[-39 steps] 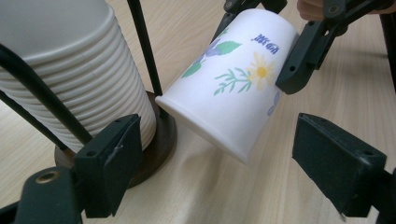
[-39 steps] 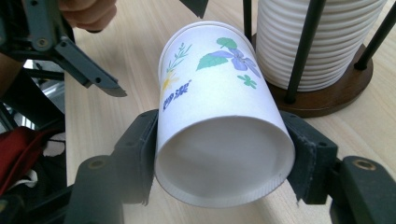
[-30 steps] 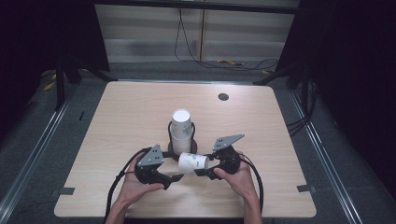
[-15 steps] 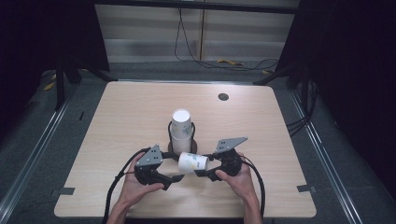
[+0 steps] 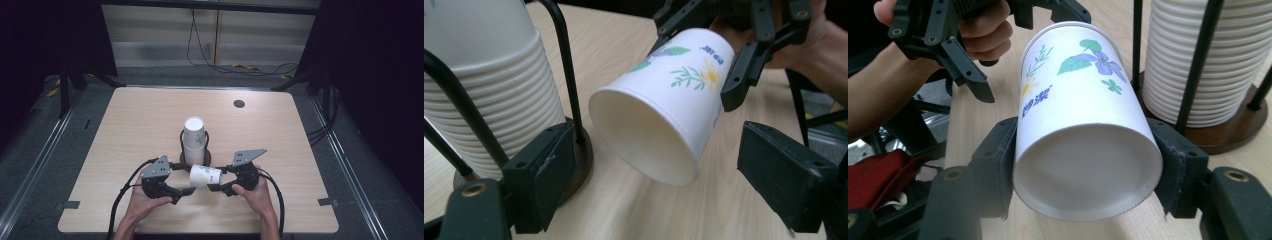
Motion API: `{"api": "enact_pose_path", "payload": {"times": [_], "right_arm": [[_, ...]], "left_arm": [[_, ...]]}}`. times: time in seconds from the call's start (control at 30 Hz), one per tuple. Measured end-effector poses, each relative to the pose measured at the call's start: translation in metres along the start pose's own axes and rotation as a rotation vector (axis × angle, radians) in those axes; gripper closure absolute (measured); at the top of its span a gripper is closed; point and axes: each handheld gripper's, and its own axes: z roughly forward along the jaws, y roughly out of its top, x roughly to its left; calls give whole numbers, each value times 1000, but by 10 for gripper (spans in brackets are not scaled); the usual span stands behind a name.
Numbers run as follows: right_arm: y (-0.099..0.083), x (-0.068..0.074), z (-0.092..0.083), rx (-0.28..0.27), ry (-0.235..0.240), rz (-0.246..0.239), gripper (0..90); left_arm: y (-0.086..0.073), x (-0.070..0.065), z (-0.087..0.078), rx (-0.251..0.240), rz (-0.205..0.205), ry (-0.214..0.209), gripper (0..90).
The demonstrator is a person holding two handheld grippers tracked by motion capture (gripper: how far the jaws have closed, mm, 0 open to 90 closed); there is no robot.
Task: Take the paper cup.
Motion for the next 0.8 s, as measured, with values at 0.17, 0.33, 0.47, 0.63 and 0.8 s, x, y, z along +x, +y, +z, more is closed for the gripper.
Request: {"api": "enact_pose_path", "payload": {"times": [0.17, 0.33, 0.47, 0.63, 0.8], "right_arm": [[-1, 1, 3, -10, 24, -11, 358], [0, 2, 4, -33, 45, -21, 358], [1, 3, 3, -45, 60, -25, 359], [1, 4, 4, -58, 74, -26, 359], [1, 4, 5, -63, 84, -28, 359]], "left_arm": [[-6, 2, -3, -17, -11, 3, 156], [-7, 3, -2, -48, -30, -17, 156], [-7, 0, 1, -38, -16, -22, 155], [-7, 2, 2, -50, -26, -21, 155], [-7, 1, 4, -55, -28, -23, 155]]}}
